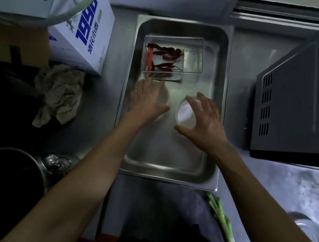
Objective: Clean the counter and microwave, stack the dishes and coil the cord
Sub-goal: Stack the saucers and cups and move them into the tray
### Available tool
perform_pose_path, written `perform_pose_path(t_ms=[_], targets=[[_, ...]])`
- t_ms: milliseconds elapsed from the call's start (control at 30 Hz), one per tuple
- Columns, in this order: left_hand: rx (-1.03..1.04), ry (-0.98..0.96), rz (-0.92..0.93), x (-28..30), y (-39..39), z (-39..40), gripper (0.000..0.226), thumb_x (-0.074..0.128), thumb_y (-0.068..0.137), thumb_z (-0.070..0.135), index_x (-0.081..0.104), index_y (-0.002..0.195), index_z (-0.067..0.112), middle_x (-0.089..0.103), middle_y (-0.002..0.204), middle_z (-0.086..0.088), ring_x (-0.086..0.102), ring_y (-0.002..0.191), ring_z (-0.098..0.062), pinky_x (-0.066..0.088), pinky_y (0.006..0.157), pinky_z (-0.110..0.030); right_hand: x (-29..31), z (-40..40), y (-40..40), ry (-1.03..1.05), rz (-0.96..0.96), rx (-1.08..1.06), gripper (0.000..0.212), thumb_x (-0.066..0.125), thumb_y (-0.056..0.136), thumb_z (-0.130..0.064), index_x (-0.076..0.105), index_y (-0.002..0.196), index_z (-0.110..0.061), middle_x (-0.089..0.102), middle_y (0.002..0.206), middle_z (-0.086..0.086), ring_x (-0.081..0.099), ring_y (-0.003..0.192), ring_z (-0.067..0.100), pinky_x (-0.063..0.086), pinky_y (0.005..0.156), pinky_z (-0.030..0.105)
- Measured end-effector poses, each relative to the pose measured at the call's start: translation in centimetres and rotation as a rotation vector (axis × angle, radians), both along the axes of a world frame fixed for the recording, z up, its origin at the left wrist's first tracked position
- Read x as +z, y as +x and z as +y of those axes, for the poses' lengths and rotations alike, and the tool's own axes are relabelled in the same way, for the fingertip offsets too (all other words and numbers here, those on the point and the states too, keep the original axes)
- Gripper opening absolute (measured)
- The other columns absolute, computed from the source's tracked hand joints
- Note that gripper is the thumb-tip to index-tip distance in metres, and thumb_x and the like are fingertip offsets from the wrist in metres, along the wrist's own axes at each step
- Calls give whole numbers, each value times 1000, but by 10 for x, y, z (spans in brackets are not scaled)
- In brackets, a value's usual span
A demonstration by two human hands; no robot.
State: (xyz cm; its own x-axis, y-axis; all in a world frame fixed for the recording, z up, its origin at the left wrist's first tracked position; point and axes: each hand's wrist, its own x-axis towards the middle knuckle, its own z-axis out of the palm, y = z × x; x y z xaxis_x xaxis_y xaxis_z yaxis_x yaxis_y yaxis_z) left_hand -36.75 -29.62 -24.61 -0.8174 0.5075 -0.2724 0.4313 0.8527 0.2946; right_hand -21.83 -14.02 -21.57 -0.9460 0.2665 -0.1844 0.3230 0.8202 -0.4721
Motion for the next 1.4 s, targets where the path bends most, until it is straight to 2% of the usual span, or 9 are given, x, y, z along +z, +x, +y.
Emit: perform_pose_path(t_ms=[300, 433, 533, 600, 767, 1000, 1067, 1200, 1400], targets=[[-7, -25, -25, 3, 0, 2, 91, 71, 77, 60, 25, 151, 32, 16, 161, -8, 14, 147, -34, 26, 114, -58, -9, -1, -5, -2, -44, 5, 92, 73, 75, -59, 26, 151, -37, 14, 163, 0, 13, 148, 27, 28, 112, 54], [-12, -39, -69, 3, 2, 0, 93, 66, 81, 62, 17, 154, 33, 4, 165, -5, 2, 151, -33, 17, 116, -62, -6, -4, -12, -4, -35, 9, 93, 74, 75, -58, 26, 151, -36, 14, 163, 1, 13, 148, 27, 28, 113, 56], [-17, -23, -86, 4, 7, -7, 85, 54, 90, 63, 10, 156, 32, -4, 166, -5, -6, 152, -33, 10, 117, -60, -1, -6, -19, 4, -14, 20, 92, 73, 76, -58, 26, 151, -35, 16, 163, 3, 13, 148, 28, 27, 114, 56], [2, 20, -33, 11, 11, -14, 75, 48, 96, 56, 12, 156, 30, 1, 166, -4, -2, 152, -31, 14, 117, -58, 3, -7, -25, 15, -8, 24, 92, 72, 76, -59, 26, 152, -35, 15, 163, 3, 12, 149, 28, 26, 114, 55], [74, 141, 136, 32, 13, -45, 54, 54, 97, 38, 38, 146, 22, 37, 152, -8, 32, 141, -29, 34, 112, -53, 10, -22, -50, 42, 38, 65, 92, 71, 75, -61, 26, 151, -35, 14, 164, 3, 12, 149, 29, 26, 113, 55], [101, 135, 191, 36, 9, -77, 35, 53, 95, 27, 57, 128, 17, 56, 132, -9, 50, 124, -29, 41, 102, -42, -1, -57, -82, 115, 10, 219, 93, 71, 76, -59, 24, 152, -33, 15, 163, 7, 11, 149, 33, 24, 114, 56], [120, 162, 219, 37, 10, -81, 30, 55, 94, 22, 62, 121, 12, 60, 125, -12, 53, 119, -31, 42, 98, -42, -2, -63, -91, 116, 9, 241, 92, 72, 76, -58, 26, 151, -33, 17, 163, 6, 12, 149, 34, 24, 114, 57], [158, 187, 230, 39, 11, -86, 26, 53, 95, 19, 63, 118, 10, 61, 124, -12, 51, 119, -29, 42, 98, -40, -5, -73, -106, 103, 31, 258, 92, 75, 74, -57, 29, 151, -32, 20, 162, 6, 14, 148, 33, 27, 114, 56], [194, 207, 165, 32, 4, -91, 32, 51, 97, 20, 59, 127, 13, 58, 133, -10, 47, 127, -27, 39, 107, -42, -20, -75, -111, 128, -39, 294, 92, 74, 78, -55, 25, 152, -32, 15, 163, 7, 9, 150, 36, 20, 118, 58]])
